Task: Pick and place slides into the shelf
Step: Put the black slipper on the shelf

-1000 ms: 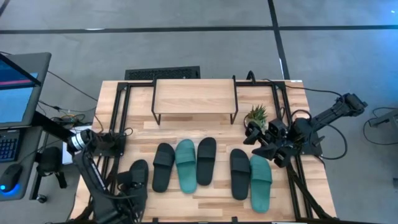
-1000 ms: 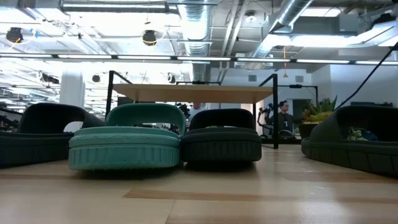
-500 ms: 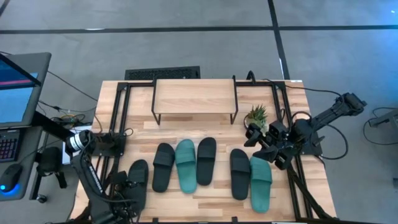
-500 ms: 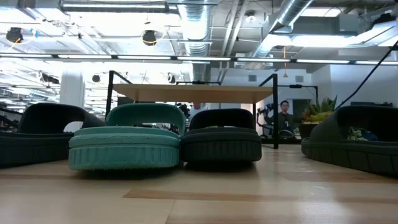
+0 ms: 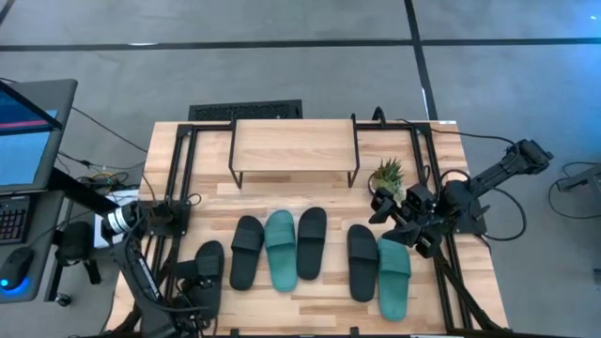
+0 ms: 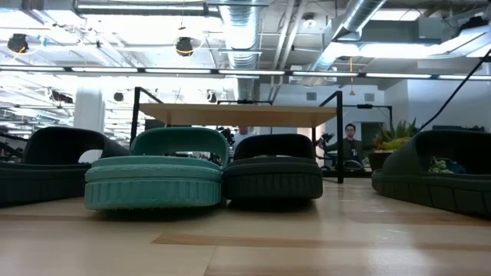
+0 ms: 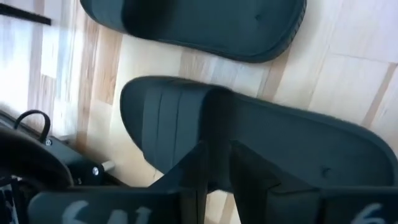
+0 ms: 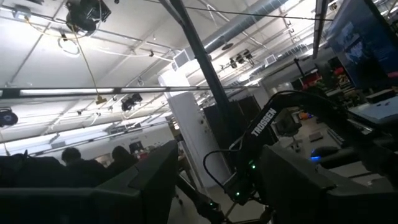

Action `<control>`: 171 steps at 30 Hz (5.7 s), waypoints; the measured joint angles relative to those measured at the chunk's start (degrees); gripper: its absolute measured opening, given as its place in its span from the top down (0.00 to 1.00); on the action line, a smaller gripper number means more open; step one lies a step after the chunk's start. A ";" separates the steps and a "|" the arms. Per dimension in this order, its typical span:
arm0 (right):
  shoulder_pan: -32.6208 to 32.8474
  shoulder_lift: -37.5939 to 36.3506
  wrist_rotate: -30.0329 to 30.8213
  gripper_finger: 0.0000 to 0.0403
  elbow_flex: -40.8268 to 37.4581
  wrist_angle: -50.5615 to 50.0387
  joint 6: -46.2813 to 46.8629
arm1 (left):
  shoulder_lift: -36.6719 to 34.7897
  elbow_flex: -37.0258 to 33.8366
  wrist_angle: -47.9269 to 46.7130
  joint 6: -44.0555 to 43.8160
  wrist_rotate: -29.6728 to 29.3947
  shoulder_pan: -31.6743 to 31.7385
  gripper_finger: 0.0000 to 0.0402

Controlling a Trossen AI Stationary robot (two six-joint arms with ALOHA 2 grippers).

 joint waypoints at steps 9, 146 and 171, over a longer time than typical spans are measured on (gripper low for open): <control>0.00 0.00 0.00 0.47 0.00 -0.17 -1.34 | 0.45 0.00 0.29 2.24 -0.10 0.26 0.71; 0.74 -0.02 -0.08 0.47 0.00 -1.28 -0.81 | -3.62 4.57 -4.41 15.10 -5.61 8.90 1.00; 0.74 -0.02 0.00 0.47 0.00 -1.28 -0.22 | -13.44 4.55 -4.41 26.16 -8.32 13.29 1.00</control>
